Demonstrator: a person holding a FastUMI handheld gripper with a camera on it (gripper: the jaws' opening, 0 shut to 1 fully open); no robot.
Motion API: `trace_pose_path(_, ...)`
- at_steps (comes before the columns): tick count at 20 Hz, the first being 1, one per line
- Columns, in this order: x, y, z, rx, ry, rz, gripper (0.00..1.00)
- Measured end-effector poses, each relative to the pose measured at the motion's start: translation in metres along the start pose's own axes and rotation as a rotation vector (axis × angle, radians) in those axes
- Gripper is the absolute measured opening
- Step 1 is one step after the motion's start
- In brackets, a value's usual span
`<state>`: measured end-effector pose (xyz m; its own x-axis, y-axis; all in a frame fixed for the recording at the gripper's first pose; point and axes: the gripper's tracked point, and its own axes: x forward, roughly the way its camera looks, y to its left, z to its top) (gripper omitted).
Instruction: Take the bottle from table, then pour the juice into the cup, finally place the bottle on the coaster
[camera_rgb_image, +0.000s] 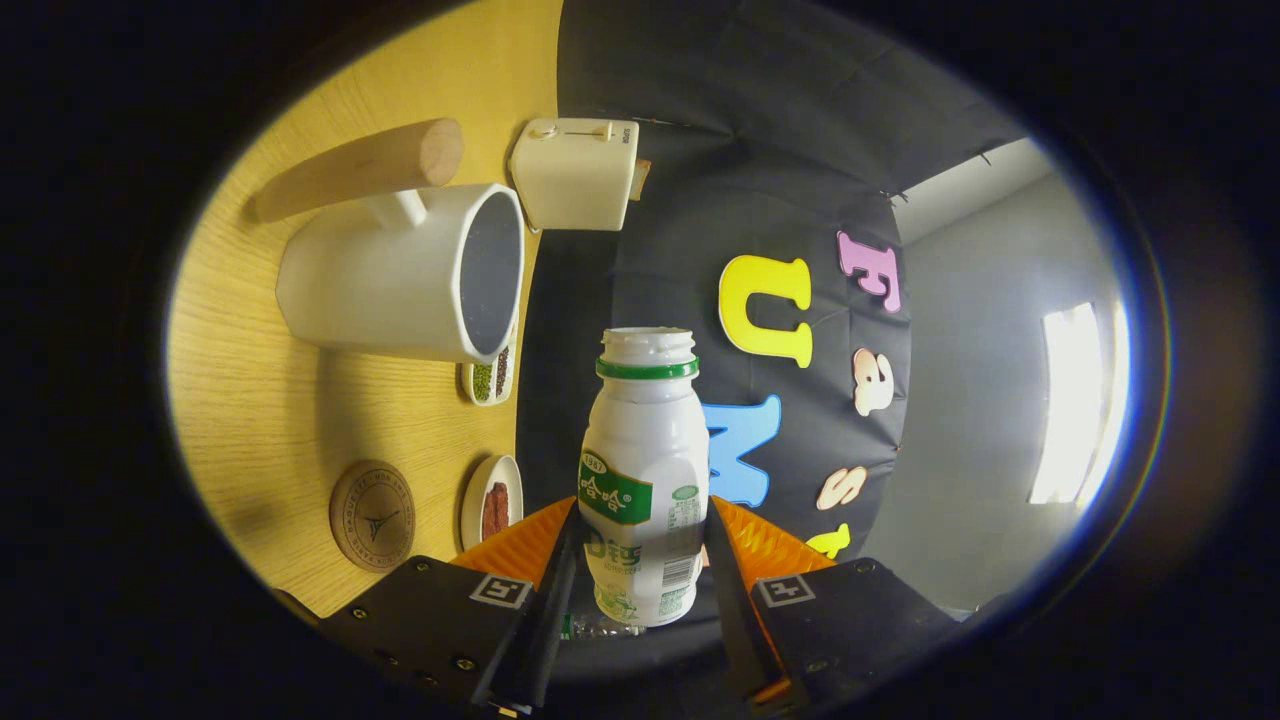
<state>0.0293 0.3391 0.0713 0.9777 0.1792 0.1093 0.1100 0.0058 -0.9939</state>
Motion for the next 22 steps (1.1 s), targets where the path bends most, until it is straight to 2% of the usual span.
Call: trace_pose_path(22, 0.004, -0.012, 0.007, -0.086, -0.028, -0.04, 0.67)
